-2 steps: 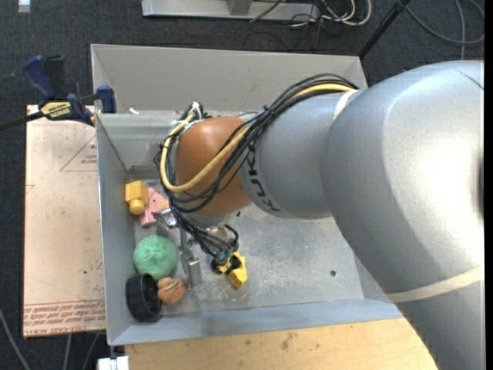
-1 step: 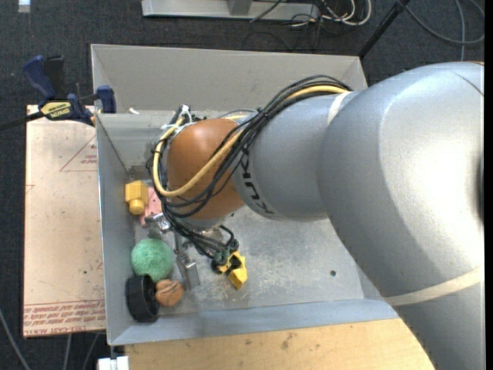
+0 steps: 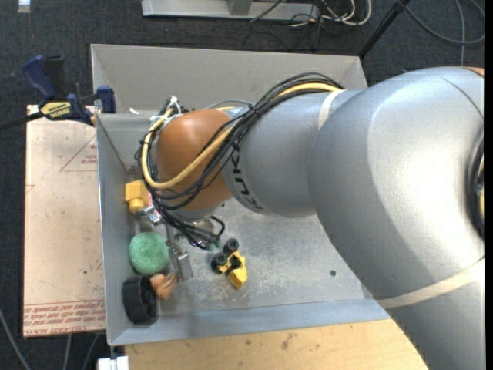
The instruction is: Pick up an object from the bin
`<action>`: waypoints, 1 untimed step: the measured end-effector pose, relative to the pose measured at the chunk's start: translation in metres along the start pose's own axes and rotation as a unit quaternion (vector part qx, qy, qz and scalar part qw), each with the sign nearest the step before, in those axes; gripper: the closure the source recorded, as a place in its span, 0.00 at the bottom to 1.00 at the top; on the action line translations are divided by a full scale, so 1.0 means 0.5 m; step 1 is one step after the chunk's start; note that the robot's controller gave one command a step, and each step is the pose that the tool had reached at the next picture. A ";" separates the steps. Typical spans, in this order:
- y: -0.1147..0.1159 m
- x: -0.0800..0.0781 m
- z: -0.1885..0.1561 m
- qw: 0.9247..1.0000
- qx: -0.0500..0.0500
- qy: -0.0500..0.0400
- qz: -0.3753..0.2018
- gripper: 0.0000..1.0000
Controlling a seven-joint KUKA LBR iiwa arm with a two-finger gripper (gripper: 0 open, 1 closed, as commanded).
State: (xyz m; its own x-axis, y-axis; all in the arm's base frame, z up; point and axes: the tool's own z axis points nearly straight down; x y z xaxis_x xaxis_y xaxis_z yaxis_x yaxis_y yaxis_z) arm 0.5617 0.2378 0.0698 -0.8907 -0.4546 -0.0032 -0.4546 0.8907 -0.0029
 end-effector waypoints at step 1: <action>0.039 0.024 0.000 0.999 -0.001 0.001 -0.053 0.00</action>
Offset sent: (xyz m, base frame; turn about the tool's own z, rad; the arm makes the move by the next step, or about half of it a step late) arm -0.0210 0.0132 0.0002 -0.0056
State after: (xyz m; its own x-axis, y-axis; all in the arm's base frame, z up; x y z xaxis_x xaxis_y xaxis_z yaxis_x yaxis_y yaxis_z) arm 0.5420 0.2496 0.0696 -0.8371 -0.5471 -0.0003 -0.5471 0.8371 -0.0021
